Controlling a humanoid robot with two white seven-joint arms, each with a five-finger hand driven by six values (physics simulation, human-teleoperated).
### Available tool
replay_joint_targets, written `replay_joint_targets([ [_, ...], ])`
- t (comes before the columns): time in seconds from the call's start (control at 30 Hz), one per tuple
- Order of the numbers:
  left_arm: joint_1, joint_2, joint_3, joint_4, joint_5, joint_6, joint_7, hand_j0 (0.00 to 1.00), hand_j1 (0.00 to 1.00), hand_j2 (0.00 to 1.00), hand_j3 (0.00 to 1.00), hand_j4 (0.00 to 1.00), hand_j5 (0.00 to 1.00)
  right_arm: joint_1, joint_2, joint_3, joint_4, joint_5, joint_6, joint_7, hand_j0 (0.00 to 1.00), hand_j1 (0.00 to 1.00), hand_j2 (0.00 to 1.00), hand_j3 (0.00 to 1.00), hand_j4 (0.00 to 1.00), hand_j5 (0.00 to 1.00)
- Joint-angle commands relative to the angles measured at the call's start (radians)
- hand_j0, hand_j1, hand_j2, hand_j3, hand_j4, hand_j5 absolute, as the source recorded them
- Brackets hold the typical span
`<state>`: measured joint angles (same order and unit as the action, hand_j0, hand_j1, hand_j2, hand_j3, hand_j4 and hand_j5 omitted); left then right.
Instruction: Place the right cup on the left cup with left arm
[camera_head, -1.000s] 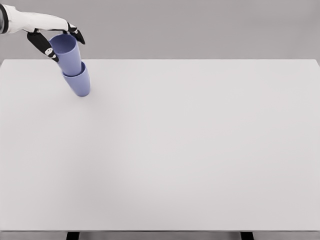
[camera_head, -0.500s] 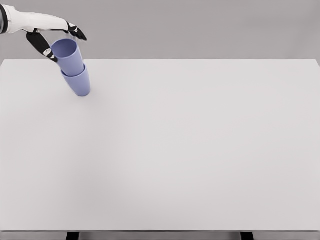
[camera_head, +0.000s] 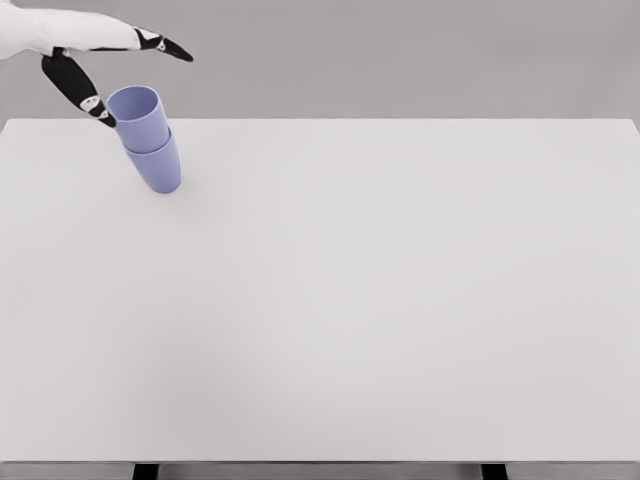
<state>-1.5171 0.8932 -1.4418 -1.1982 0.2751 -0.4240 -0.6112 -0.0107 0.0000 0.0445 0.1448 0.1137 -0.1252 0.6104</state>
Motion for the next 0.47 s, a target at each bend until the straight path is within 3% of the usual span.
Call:
replay_joint_targets([
  [0.0,-0.001,0.082,0.001,-0.170,0.076,0.008,0.000,1.00,1.00,1.00,1.00,1.00,1.00,0.000,0.000,0.000,-0.001,0.001,-0.001,0.000,1.00,1.00,1.00,1.00,1.00,1.00],
  [0.1,-0.003,0.211,0.035,-0.397,0.156,0.010,0.000,1.00,1.00,1.00,1.00,1.00,1.00,0.000,0.000,0.000,0.001,0.001,-0.001,0.000,1.00,1.00,1.00,1.00,1.00,1.00],
  [0.2,0.006,0.286,0.047,-0.555,0.208,0.013,0.000,1.00,1.00,1.00,1.00,1.00,1.00,0.000,0.000,0.000,-0.001,0.001,-0.001,0.000,1.00,1.00,1.00,1.00,1.00,1.00],
  [0.3,0.072,0.288,0.057,-0.566,0.211,-0.006,0.000,1.00,1.00,1.00,1.00,1.00,1.00,0.000,0.000,0.000,-0.001,0.001,-0.001,0.000,1.00,1.00,1.00,1.00,1.00,1.00],
  [0.43,0.158,0.228,0.063,-0.566,0.208,-0.105,0.000,1.00,1.00,1.00,1.00,1.00,1.00,0.000,0.000,0.000,0.001,0.001,-0.001,0.000,1.00,1.00,1.00,1.00,1.00,1.00],
])
